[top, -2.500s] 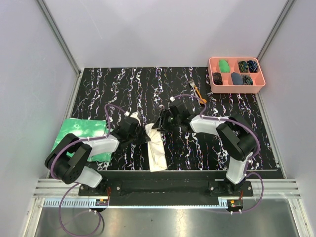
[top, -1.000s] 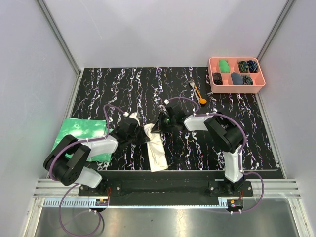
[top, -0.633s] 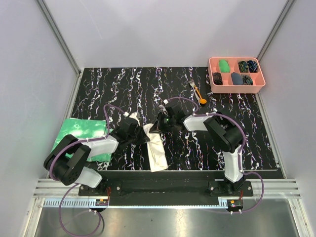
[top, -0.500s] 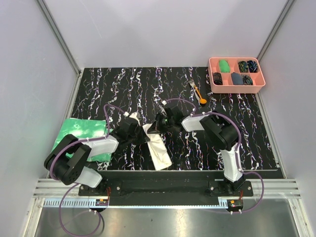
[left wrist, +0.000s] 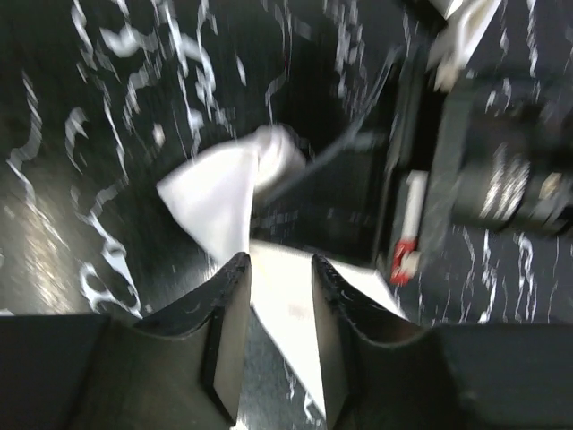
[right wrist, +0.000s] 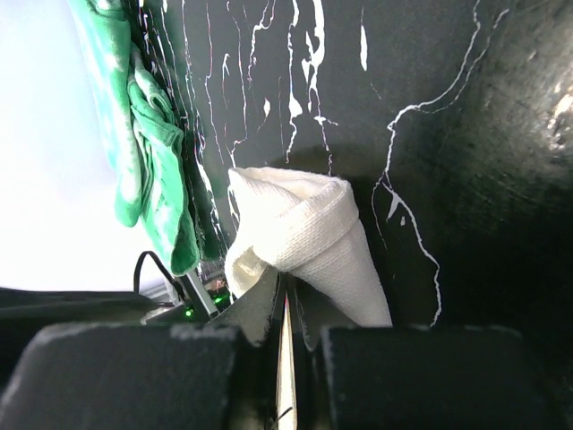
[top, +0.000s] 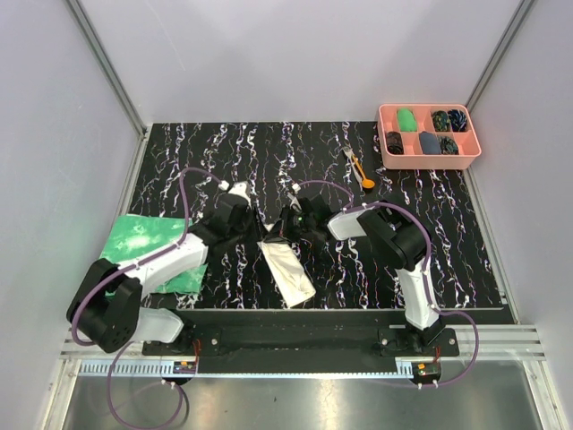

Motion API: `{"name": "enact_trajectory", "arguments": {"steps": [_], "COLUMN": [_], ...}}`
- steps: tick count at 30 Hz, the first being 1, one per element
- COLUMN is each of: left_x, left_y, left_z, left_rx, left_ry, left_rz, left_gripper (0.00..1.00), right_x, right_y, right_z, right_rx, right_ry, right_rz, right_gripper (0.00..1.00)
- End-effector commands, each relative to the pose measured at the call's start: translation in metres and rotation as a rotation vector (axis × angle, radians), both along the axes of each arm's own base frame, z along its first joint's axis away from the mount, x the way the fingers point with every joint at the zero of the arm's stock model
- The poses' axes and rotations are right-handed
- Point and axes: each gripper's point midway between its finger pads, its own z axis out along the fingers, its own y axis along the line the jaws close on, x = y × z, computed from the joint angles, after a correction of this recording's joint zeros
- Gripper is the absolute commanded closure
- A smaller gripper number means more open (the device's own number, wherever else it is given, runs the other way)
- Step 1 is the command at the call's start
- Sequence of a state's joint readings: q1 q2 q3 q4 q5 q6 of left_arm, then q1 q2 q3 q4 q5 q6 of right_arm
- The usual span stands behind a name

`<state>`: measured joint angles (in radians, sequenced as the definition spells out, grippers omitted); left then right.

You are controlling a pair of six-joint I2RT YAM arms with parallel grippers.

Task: Fold the napkin into a case and place the utensils inside
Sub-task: Grasp the top corner of the smaller rectangle folded napkin from the folded napkin.

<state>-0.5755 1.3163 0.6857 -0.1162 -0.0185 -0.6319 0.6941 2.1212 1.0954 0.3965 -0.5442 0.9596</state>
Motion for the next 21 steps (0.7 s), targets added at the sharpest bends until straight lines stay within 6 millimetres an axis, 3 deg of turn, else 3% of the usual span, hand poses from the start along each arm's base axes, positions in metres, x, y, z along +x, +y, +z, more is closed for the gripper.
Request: {"name": "enact_trajectory", "arguments": {"steps": [1,17,21], "left_x": [0.024,0.051,0.053], "left_y": [0.013,-0.003,-0.004], "left_z": [0.004,-0.015,-0.017], "left_rx": [0.136,0.176,0.173], "left_ry": [-0.034,-0.010,-0.010], "left_rz": [0.013,-0.009,-0.006], "left_gripper": [0.69,0.80,0.87], "right_x": [-0.003,-0.004,-0.004], "right_y": [-0.004,-0.004,-0.005], "right_z": [-0.009,-0.009,-0.008], "right_rx": [-0.027,-0.030,-0.029], "right_ry": [0.001,-0.005,-0.005], "right_rz": [-0.001,0.005,0.005], "right_gripper": [0.94,0.95,0.95]}}
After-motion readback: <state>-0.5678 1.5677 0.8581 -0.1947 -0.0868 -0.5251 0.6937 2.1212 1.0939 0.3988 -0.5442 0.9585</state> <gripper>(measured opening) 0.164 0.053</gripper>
